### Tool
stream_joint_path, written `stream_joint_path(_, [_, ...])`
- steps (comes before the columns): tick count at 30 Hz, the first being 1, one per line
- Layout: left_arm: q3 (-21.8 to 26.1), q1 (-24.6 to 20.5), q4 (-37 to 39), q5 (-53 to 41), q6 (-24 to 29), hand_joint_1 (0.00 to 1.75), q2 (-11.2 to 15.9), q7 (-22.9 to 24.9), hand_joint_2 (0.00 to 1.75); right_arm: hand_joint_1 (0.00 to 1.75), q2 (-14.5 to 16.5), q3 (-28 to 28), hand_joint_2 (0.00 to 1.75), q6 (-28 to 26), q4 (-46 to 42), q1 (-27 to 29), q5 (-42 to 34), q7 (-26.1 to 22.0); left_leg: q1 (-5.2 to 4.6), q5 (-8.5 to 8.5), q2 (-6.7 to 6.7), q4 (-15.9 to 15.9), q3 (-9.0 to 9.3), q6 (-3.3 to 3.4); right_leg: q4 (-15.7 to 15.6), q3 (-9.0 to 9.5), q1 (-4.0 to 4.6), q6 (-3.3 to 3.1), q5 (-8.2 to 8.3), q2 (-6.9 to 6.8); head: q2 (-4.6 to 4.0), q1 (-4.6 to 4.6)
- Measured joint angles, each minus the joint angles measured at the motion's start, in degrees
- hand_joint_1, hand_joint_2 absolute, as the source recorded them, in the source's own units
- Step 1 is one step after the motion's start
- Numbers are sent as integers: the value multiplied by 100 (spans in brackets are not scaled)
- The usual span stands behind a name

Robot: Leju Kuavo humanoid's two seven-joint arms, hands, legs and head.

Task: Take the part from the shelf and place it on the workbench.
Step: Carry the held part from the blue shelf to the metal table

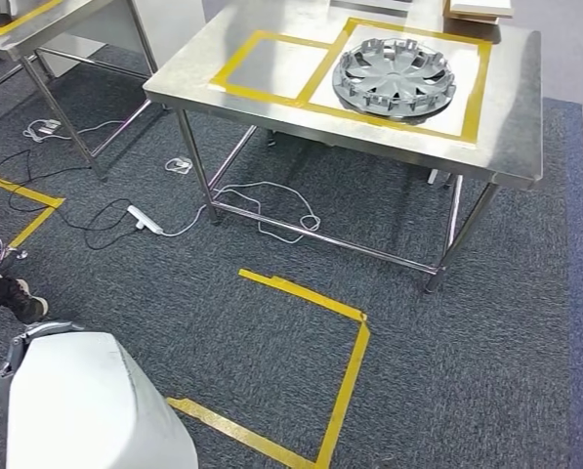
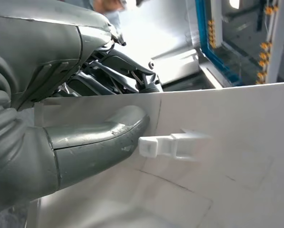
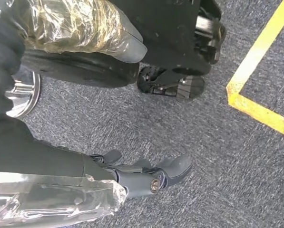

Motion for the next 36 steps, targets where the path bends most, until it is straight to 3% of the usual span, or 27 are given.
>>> stream_joint_path(2, [2, -1, -2, -1, 3, 175, 1, 0, 175, 0, 5, 19, 175, 0, -1, 1, 5, -5, 14, -166, -5, 220, -87, -54, -21, 12, -10, -79, 19, 6, 0, -17])
stream_joint_path(5, [5, 5, -4, -1, 10, 175, 2, 3, 175, 0, 9, 27, 175, 0, 0, 2, 9, -13, 13, -677, -15, 1261, -583, -85, -26, 21, 2, -144, 7, 10, 0, -50])
stream_joint_path(6, [7, 8, -4, -1, 12, 175, 2, 5, 175, 0, 9, 27, 175, 1, -1, 3, 10, -13, 11, -741, -16, 1531, -724, -82, -26, 28, 13, -155, -1, 15, 0, -50])
stream_joint_path(7, [8, 9, -4, -1, 13, 175, 2, 6, 175, 0, 9, 27, 175, 2, -1, 3, 12, -15, 8, -698, -17, 1628, -785, -69, -25, 40, 24, -162, -9, 24, 0, -51])
stream_joint_path(8, [9, 11, -4, -1, 14, 175, 3, 7, 175, 0, 10, 29, 175, 4, 0, 3, 15, -19, 2, -543, -19, 1499, -739, -45, -25, 59, 35, -166, -18, 37, 0, -50])
stream_joint_path(10, [9, 11, -4, -2, 18, 175, 6, 7, 175, 0, 15, 37, 175, 9, 1, 3, 21, -28, -27, -114, -34, 818, -438, 46, -25, 100, 54, -162, -43, 64, 0, -50])
stream_joint_path(12, [9, 10, -5, -5, 23, 175, 9, 10, 175, 0, 23, 50, 175, 11, 1, 5, 30, -39, -58, 72, -48, 234, -179, 131, -12, 107, 80, -124, -79, 81, 1, -47])
stream_joint_path(15, [14, 18, -15, -18, 29, 175, 14, 18, 175, 0, 26, 61, 175, 13, 1, 9, 47, -53, -69, 31, -52, 42, -112, 170, -18, 84, 77, -30, -114, 76, 1, -45])
stream_joint_path(17, [19, 21, -19, -32, 33, 175, 10, 19, 175, 0, 24, 63, 175, 13, 1, 10, 53, -66, -44, 39, -50, -27, -54, 213, 144, 16, 66, 36, -227, 65, 0, -16])
stream_joint_path(18, [20, 21, -20, -40, 36, 175, 9, 19, 175, 0, 23, 64, 175, 12, 1, 12, 55, -72, -28, 38, -45, -55, -23, 236, 394, -106, 57, 67, -357, 61, 0, 5])
stream_joint_path(20, [23, 22, -21, -52, 45, 175, 8, 21, 175, 0, 21, 65, 175, 14, 1, 15, 58, -78, -31, 9, -35, -60, 2, 264, 1143, -519, 28, 120, -673, 57, 0, 37])
stream_joint_path(21, [25, 28, -21, -54, 49, 175, 8, 24, 175, 0, 21, 64, 175, 14, 1, 17, 58, -79, -32, -8, -32, -59, 14, 267, 1449, -714, 15, 142, -752, 55, 0, 36])
stream_joint_path(22, [26, 32, -21, -54, 54, 175, 8, 26, 175, 0, 20, 64, 175, 14, 1, 18, 60, -79, -31, -29, -31, -58, 35, 263, 1586, -828, 3, 162, -724, 53, 0, 36])
stream_joint_path(23, [26, 37, -21, -54, 57, 175, 8, 28, 175, 0, 20, 64, 175, 13, 1, 19, 60, -80, -29, -56, -32, -57, 70, 254, 1496, -828, -9, 174, -572, 46, 0, 38])
stream_joint_path(25, [28, 44, -21, -54, 63, 175, 8, 31, 175, 0, 20, 64, 175, 11, 1, 21, 61, -80, -23, -128, -34, -56, 169, 218, 820, -562, -31, 180, -95, 14, 0, 43])
stream_joint_path(26, [30, 44, -21, -54, 66, 175, 8, 31, 175, 0, 20, 65, 175, 11, 1, 22, 61, -81, -33, -169, -36, -47, 207, 187, 471, -390, -28, 170, 70, -4, 0, 50])
stream_joint_path(27, [32, 44, -21, -54, 68, 175, 9, 31, 175, 0, 21, 65, 175, 11, 1, 23, 61, -82, -42, -199, -37, -36, 226, 155, 229, -265, -23, 140, 135, -19, 0, 53])
stream_joint_path(32, [38, 41, -29, -62, 75, 175, 11, 37, 175, 0, 25, 66, 175, 19, 1, 40, 63, -85, -40, -347, -26, 107, 214, 6, 46, -116, -16, -60, 37, 2, 0, 5])
stream_joint_path(34, [38, 48, -34, -68, 79, 175, 12, 43, 175, 0, 26, 67, 175, 32, 1, 40, 63, -89, -32, -599, -32, 657, -43, -35, 28, -44, -27, -134, -4, 1, 0, -24])
stream_joint_path(36, [39, 64, -34, -69, 82, 175, 14, 53, 175, 0, 27, 66, 175, 47, 1, 41, 63, -90, -31, -837, -32, 1407, -493, -53, 28, 10, -20, -171, -58, 6, 0, -33])
